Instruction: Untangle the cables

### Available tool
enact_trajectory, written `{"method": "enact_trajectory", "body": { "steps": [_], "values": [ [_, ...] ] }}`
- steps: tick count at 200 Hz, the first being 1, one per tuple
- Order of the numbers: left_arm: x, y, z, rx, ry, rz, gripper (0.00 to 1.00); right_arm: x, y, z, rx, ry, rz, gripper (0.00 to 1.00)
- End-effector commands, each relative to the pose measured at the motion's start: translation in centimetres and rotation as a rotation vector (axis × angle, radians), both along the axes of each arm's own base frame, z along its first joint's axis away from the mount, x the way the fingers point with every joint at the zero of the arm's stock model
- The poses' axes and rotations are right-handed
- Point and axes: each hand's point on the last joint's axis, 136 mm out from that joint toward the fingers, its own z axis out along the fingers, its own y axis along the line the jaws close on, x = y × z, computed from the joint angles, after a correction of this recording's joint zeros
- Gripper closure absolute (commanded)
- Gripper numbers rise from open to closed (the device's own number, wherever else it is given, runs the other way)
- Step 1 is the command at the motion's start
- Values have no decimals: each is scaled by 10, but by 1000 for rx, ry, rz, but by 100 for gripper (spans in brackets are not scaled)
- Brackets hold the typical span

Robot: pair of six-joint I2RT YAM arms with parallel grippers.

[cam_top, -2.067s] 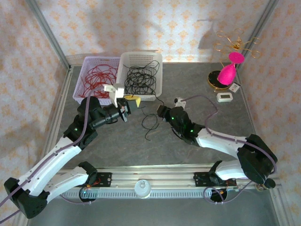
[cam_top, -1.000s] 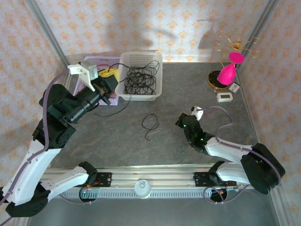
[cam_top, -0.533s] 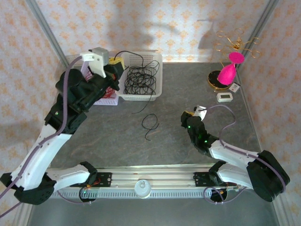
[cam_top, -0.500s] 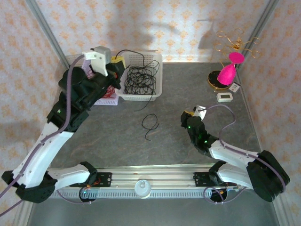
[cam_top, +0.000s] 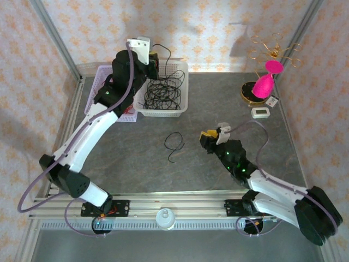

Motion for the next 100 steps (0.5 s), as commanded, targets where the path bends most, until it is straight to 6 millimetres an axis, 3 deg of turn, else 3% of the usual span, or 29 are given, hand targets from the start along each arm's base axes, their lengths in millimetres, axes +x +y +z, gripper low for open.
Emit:
{"method": "enact_trajectory", "body": {
  "steps": [1,55,100],
  "values": [
    [23,10,13,-66,-73,24,100,-12,7,7,25,-51,70,60],
    [85,12,-27,-81,-28,78,100,-8,4,1,17,-33,41,60],
    [116,-4,-59,-170,2,21,100,-5,4,-5,2,-17,33,60]
  ]
}}
